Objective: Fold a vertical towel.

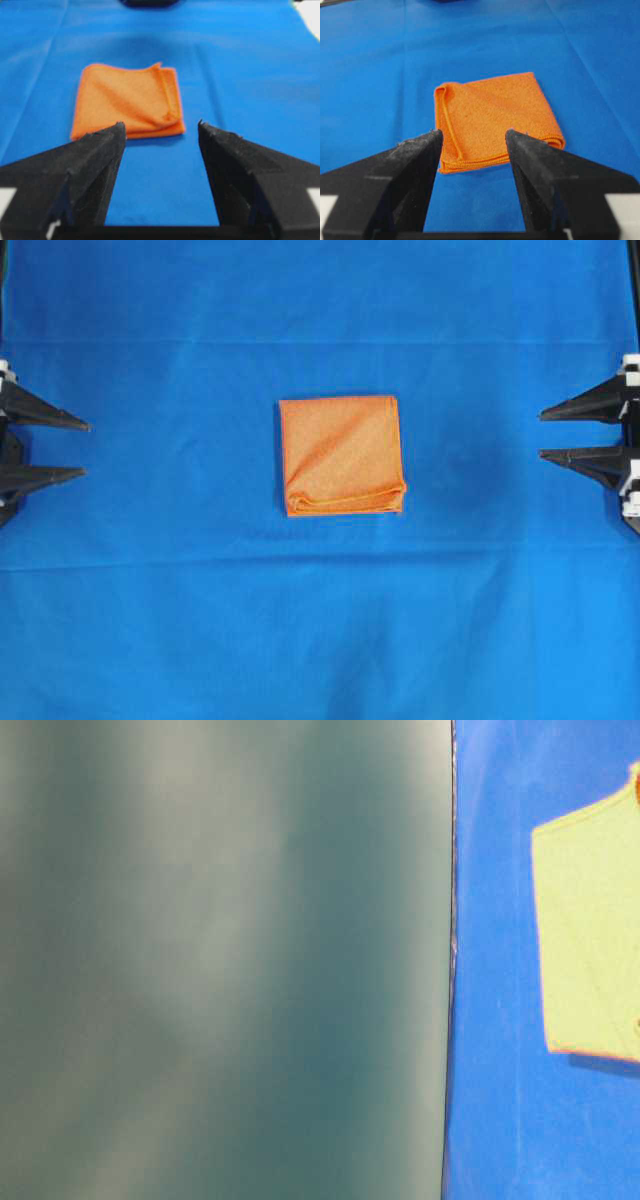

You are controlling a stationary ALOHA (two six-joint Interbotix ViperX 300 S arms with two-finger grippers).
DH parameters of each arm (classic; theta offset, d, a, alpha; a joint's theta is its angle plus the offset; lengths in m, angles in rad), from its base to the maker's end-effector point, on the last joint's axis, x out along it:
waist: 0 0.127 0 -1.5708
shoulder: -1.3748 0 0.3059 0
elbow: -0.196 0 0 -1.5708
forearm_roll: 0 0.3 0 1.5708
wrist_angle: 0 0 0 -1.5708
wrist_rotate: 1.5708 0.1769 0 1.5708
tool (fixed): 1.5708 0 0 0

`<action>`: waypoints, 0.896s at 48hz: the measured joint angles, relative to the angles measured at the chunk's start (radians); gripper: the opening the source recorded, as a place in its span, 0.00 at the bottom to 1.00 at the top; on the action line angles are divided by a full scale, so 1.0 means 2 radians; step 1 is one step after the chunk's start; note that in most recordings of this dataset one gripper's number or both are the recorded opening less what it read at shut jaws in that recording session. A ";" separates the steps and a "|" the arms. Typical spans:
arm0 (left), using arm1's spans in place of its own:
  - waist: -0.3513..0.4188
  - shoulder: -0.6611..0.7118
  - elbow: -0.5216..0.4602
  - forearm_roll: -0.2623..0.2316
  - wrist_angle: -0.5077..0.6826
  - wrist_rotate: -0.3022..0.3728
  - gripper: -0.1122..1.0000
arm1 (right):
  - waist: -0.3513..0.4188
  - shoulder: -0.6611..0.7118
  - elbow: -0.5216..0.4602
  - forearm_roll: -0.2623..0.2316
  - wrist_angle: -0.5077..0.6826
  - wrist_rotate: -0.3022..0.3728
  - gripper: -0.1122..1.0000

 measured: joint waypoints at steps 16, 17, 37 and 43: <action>0.004 -0.001 0.001 0.000 0.005 0.000 0.62 | -0.001 0.000 0.000 -0.001 0.002 0.000 0.63; 0.004 -0.001 0.000 0.000 0.005 -0.001 0.62 | -0.001 0.000 0.000 0.000 0.002 0.000 0.63; 0.004 -0.001 0.000 0.001 0.009 -0.001 0.62 | -0.001 0.000 0.000 -0.001 0.005 0.000 0.63; 0.004 0.000 0.000 0.000 0.009 -0.001 0.62 | -0.001 0.000 0.000 0.000 0.004 0.000 0.63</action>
